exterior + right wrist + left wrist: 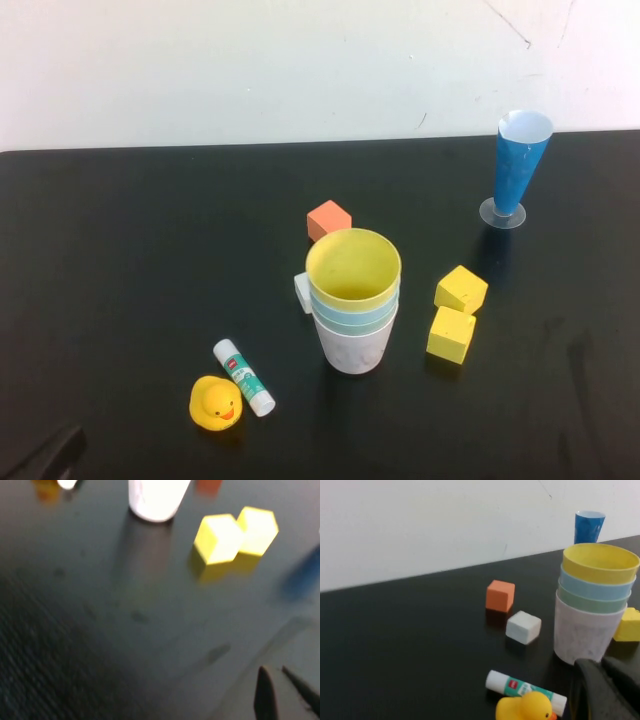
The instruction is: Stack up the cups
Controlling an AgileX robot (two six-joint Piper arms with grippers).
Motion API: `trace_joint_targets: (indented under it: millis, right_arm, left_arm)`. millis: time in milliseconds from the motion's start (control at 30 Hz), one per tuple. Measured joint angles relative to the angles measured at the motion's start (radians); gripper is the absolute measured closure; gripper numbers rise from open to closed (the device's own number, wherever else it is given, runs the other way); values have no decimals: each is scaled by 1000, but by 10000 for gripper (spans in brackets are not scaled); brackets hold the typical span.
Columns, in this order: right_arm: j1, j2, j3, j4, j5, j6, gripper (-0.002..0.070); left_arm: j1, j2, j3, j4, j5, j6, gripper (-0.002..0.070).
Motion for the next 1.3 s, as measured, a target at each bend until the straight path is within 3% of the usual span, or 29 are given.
trace_joint_targets:
  millis: [867,967,1100,1300]
  right_arm:
    - [0,-7,94,6,-5,0,678]
    - [0,-7,94,6,-5,0,678]
    - [0,-7,94,6,-5,0,678]
    - [0,-7,94,6,-5,0,678]
  left_arm:
    - [11,-15,61,-27,-16,6,676]
    - [92,-28,61,-185,3,151,676]
    - [282,-41,61,-438,-33,394,676]
    - [484,-87,61,-667,-107,642,676]
